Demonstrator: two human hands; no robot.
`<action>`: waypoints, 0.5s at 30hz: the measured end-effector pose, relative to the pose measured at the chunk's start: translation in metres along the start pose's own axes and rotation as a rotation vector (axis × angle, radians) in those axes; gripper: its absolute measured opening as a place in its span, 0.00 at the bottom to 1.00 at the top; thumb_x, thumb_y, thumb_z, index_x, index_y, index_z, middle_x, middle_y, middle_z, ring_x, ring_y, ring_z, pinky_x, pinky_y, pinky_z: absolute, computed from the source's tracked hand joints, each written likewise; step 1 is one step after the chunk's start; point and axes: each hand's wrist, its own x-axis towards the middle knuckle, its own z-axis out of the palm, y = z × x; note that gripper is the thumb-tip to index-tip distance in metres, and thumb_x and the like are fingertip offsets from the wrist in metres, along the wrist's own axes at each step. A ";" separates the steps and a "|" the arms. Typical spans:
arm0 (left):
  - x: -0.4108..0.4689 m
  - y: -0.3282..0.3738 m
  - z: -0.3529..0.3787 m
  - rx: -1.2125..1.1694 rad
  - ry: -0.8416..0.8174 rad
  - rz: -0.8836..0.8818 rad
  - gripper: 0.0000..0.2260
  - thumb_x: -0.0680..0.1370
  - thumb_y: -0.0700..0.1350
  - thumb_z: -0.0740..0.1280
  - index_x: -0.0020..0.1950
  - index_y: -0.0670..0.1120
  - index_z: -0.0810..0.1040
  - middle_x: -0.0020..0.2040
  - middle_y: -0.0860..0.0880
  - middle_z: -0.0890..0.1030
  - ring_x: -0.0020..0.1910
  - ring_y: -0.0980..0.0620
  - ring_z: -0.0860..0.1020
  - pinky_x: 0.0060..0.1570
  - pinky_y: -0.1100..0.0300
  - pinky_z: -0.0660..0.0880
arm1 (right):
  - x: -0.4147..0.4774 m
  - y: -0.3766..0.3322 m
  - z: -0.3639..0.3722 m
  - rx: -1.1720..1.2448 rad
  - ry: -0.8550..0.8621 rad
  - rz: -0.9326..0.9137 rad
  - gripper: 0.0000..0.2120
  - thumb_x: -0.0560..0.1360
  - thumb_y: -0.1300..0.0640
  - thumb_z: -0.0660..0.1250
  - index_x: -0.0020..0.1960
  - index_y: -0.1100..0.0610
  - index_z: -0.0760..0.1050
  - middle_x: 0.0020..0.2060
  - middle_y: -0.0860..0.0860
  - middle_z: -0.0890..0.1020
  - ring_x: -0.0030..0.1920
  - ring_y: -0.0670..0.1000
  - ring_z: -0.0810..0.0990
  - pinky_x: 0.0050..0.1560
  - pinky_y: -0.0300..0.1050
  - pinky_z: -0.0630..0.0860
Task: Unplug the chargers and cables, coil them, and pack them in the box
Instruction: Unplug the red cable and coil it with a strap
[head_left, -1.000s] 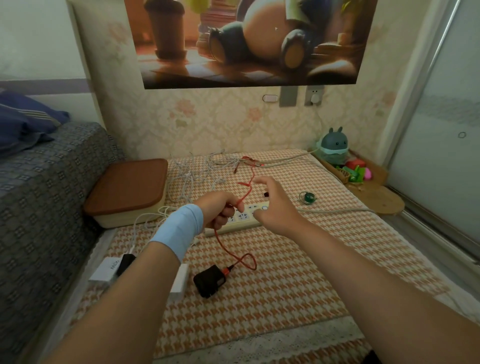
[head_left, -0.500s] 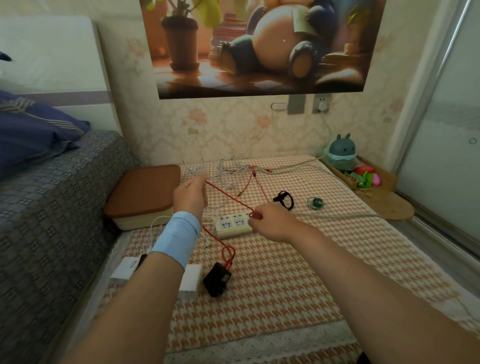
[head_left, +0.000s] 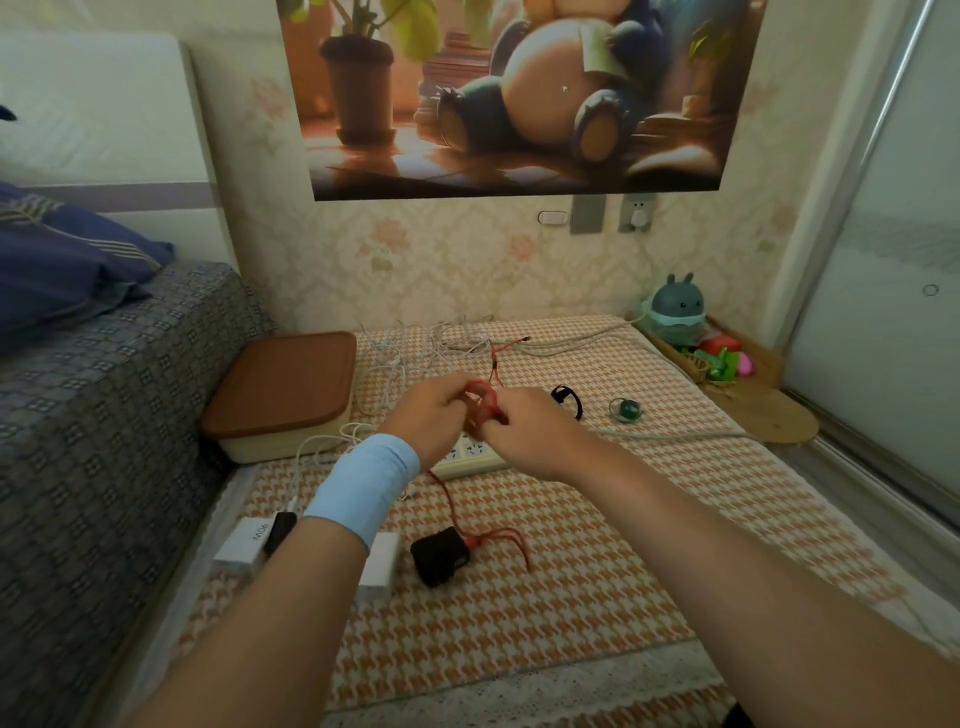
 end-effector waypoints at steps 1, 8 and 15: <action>-0.001 0.003 0.001 0.054 -0.017 -0.018 0.09 0.78 0.43 0.59 0.44 0.46 0.78 0.37 0.49 0.80 0.39 0.44 0.77 0.41 0.53 0.74 | 0.000 0.003 -0.003 0.006 0.034 0.005 0.11 0.80 0.57 0.62 0.41 0.60 0.75 0.30 0.52 0.75 0.30 0.50 0.70 0.32 0.47 0.65; -0.009 0.025 -0.025 -0.452 0.373 -0.142 0.17 0.75 0.50 0.71 0.32 0.40 0.72 0.30 0.44 0.63 0.30 0.49 0.62 0.33 0.58 0.64 | -0.004 0.048 -0.011 -0.124 -0.021 0.193 0.11 0.79 0.54 0.63 0.48 0.60 0.80 0.44 0.56 0.83 0.40 0.54 0.80 0.42 0.50 0.75; -0.001 -0.002 -0.054 -0.731 1.007 -0.267 0.06 0.72 0.40 0.65 0.35 0.42 0.71 0.33 0.44 0.63 0.32 0.50 0.59 0.29 0.59 0.59 | -0.012 0.021 -0.008 0.174 -0.300 0.228 0.19 0.84 0.50 0.61 0.45 0.60 0.83 0.27 0.53 0.78 0.26 0.51 0.75 0.35 0.47 0.77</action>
